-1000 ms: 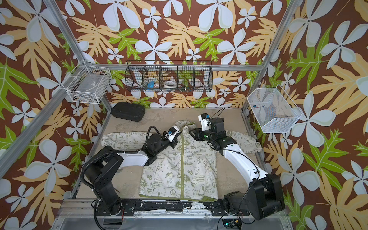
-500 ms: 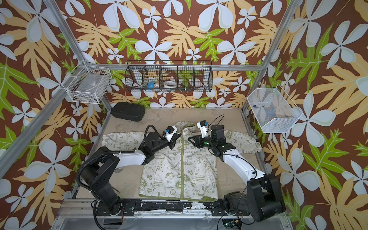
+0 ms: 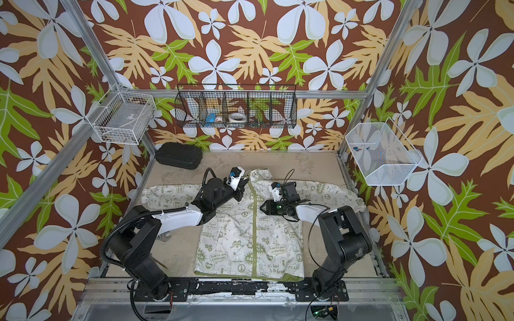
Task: Unzip the jacket
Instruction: Unzip the zipper on the jacket.
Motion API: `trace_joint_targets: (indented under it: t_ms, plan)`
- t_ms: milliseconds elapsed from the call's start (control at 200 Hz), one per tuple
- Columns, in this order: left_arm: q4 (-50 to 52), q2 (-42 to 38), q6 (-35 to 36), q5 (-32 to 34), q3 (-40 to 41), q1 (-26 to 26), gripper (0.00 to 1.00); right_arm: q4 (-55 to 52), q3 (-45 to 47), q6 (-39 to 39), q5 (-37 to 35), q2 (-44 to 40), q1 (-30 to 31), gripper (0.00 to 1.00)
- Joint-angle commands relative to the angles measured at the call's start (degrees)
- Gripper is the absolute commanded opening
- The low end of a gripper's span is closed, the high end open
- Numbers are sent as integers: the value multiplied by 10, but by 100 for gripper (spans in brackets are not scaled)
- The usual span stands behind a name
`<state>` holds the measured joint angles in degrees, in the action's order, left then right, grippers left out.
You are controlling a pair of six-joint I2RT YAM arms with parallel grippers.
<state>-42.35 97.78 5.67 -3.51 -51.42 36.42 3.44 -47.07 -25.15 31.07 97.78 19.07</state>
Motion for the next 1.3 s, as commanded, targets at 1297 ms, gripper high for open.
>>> trace_joint_targets:
  t_ms: [1297]
  plan:
    - [-81,-22,-31,-208,23,-43,0,11,-121,7,212,-104,-29,49]
